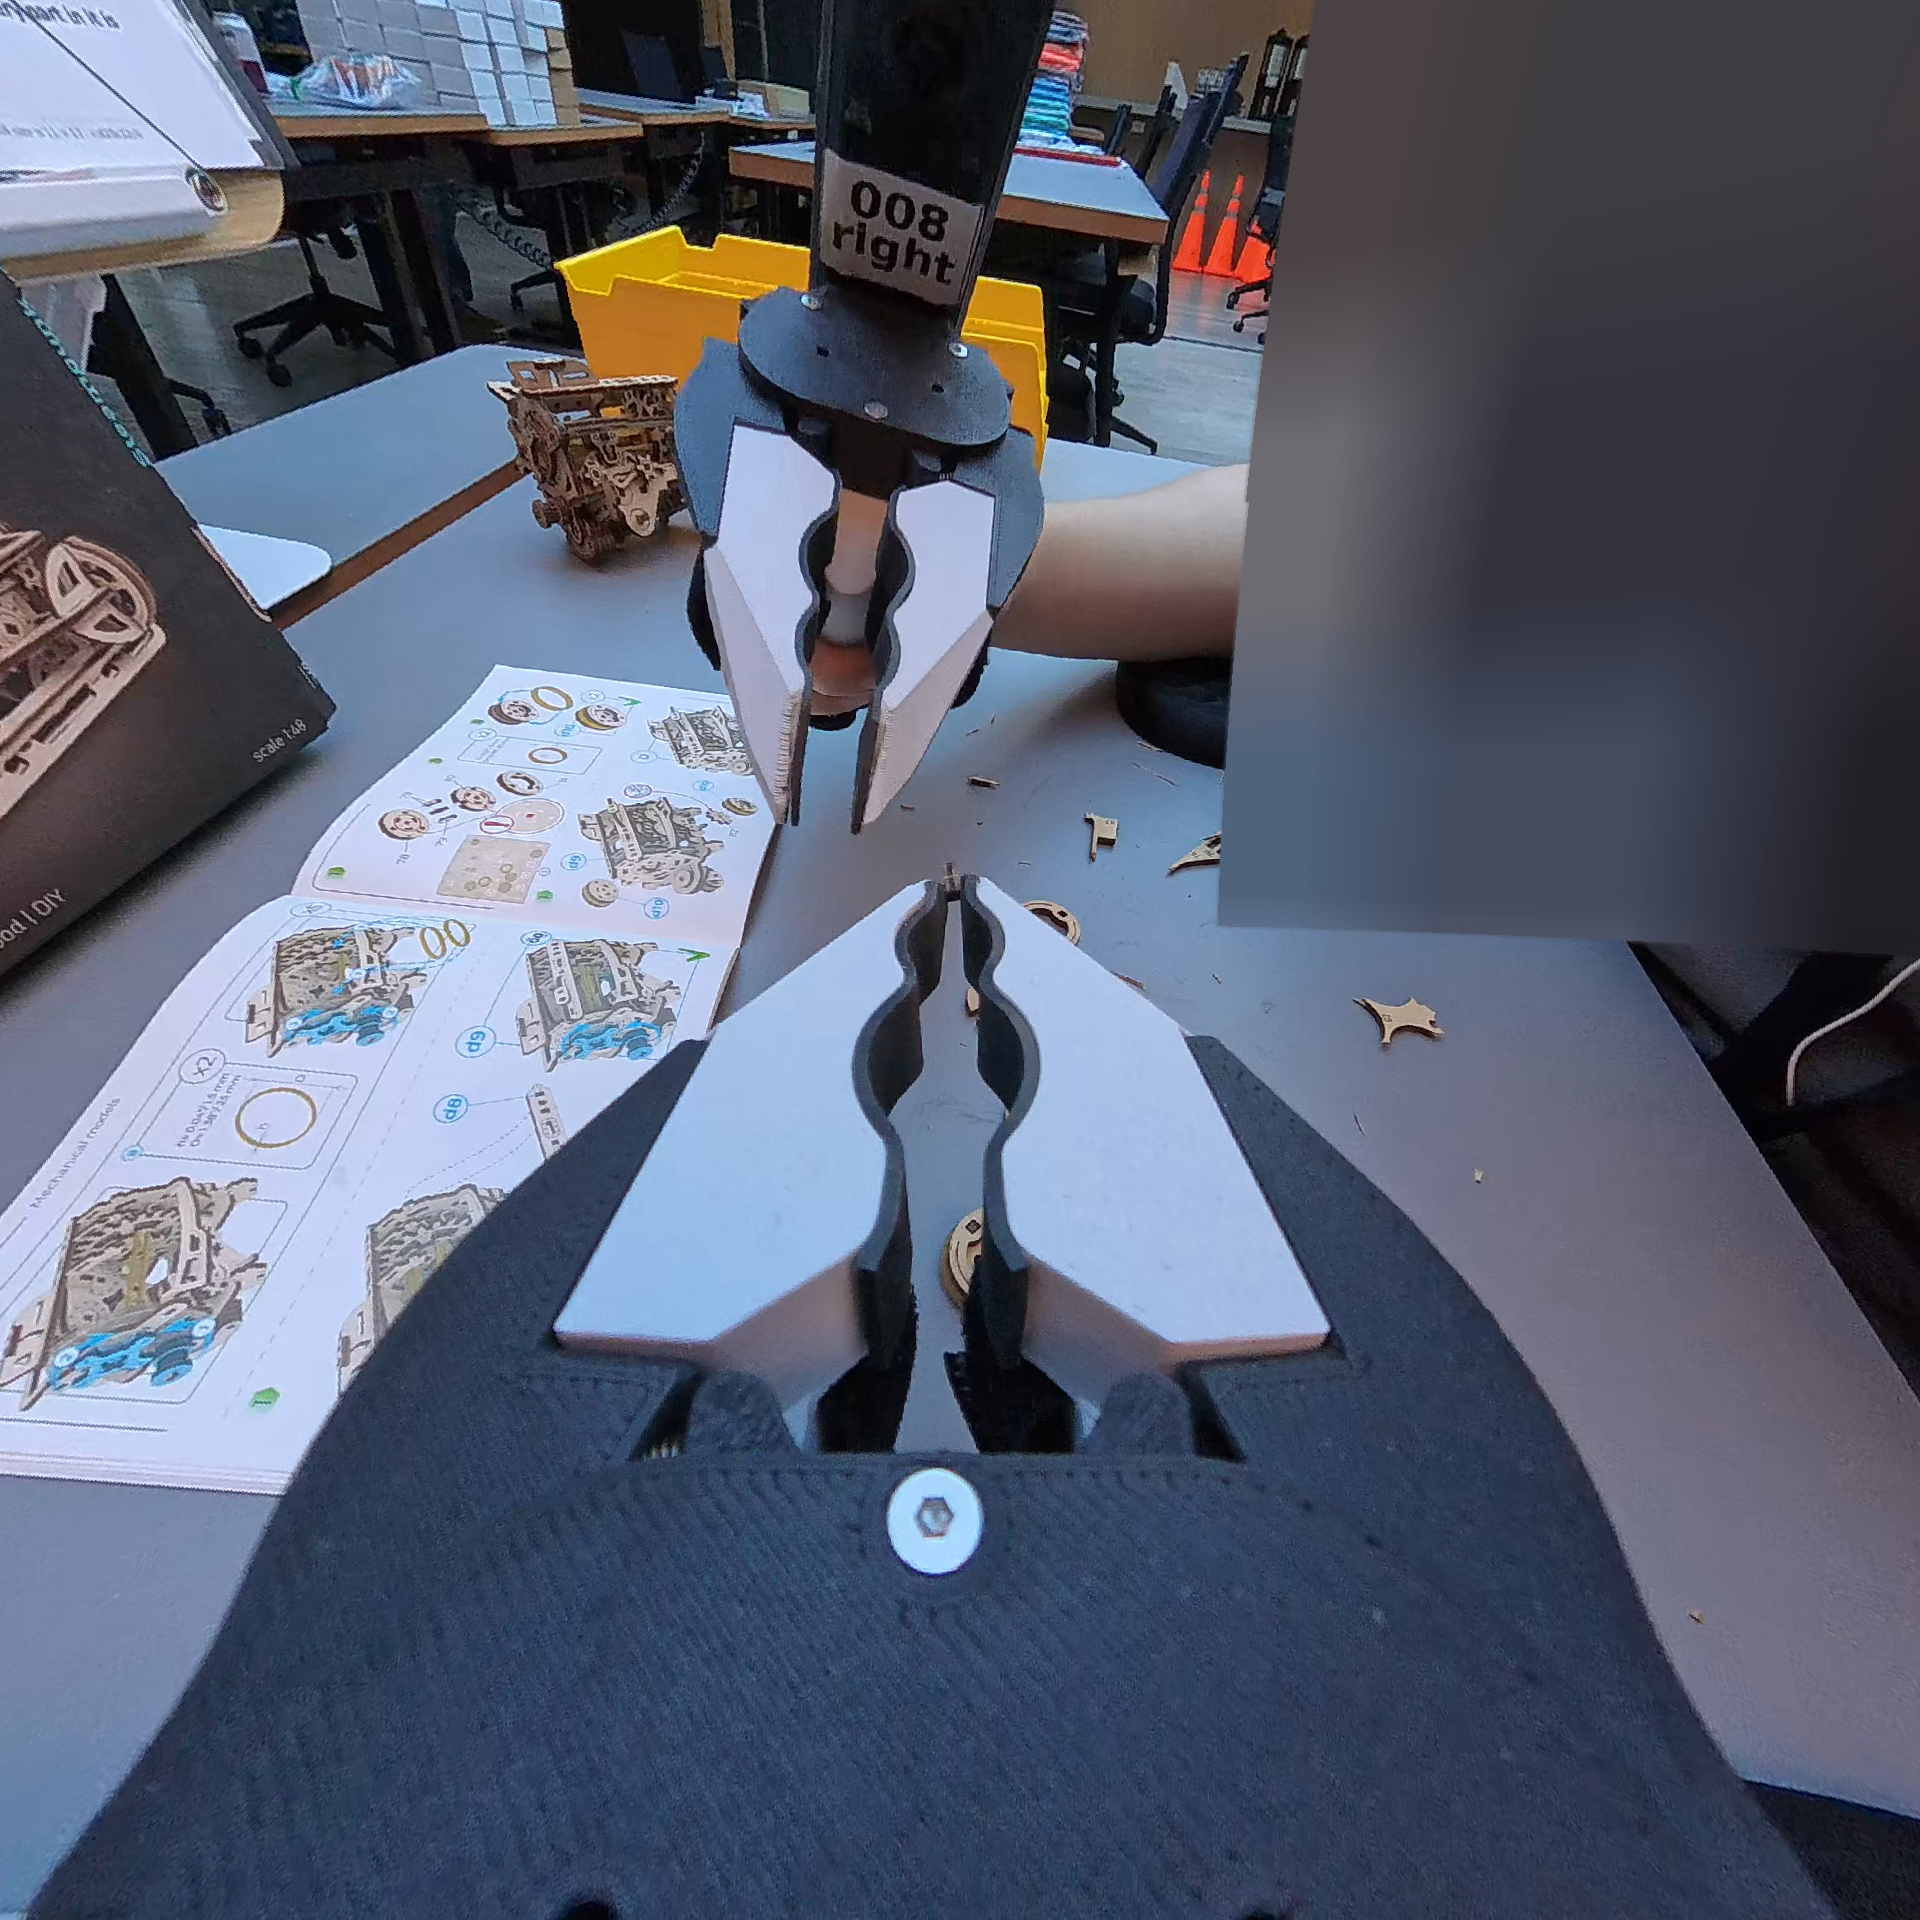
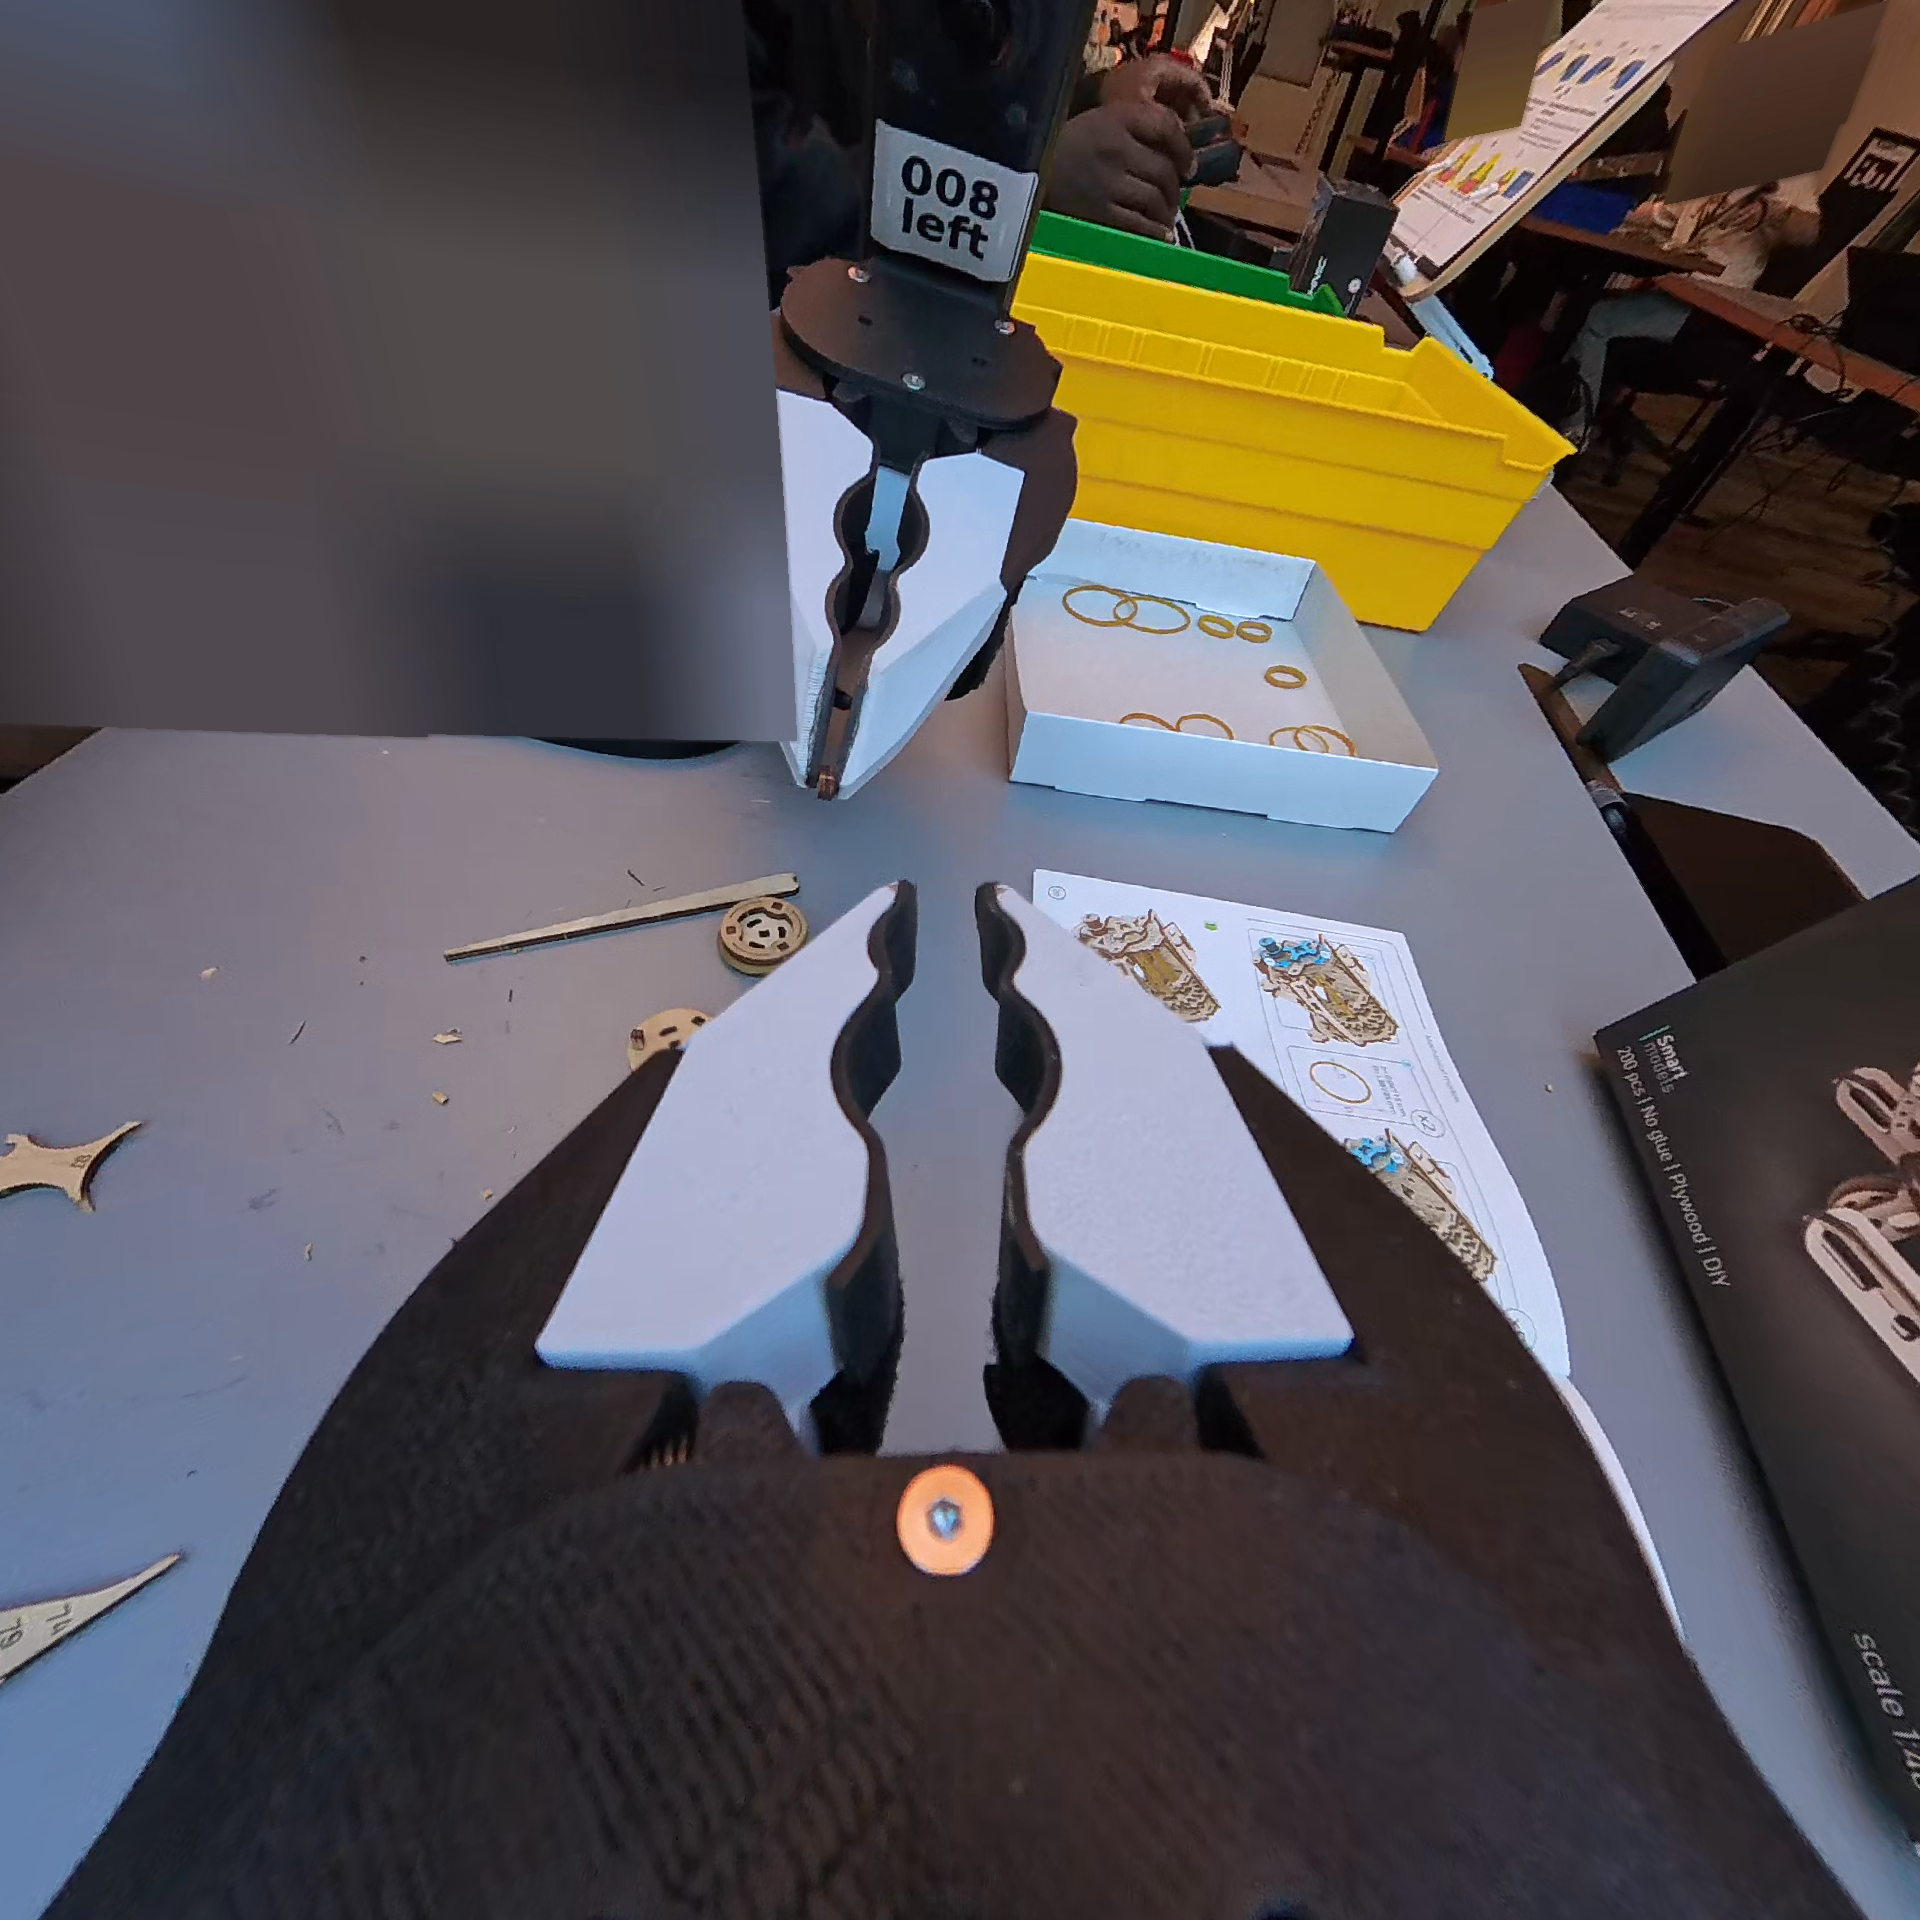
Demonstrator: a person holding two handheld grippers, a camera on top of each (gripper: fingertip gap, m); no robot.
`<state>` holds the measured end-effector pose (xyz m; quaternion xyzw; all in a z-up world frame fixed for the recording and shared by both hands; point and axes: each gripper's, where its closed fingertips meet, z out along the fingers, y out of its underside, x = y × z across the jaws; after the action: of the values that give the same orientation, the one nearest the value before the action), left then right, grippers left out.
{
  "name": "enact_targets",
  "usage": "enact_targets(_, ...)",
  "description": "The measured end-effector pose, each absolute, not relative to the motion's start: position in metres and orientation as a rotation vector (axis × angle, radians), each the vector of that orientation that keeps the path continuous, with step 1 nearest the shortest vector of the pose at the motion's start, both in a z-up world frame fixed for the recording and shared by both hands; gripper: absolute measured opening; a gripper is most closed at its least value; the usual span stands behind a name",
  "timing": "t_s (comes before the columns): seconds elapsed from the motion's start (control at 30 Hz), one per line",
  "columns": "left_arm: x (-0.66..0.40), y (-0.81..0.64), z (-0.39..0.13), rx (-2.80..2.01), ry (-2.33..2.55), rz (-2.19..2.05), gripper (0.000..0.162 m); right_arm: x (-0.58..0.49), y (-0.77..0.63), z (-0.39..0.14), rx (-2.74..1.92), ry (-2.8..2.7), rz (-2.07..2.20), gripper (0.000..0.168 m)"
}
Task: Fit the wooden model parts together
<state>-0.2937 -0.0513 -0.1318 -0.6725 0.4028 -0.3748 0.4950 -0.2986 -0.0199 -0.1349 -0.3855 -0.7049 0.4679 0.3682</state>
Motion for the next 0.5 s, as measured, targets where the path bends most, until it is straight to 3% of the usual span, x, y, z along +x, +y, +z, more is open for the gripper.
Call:
enact_targets(0.3,-0.289,-0.056,-0.132,-1.631,0.99,-0.962,0.001,-0.293,-0.033,-0.132,-0.823,-1.852,1.139,0.01)
enact_targets(0.5,-0.284,-0.072,-0.115,-1.572,0.947,-1.242,0.001,-0.286,-0.066,-0.116,-0.584,-1.877,1.075,0.012)
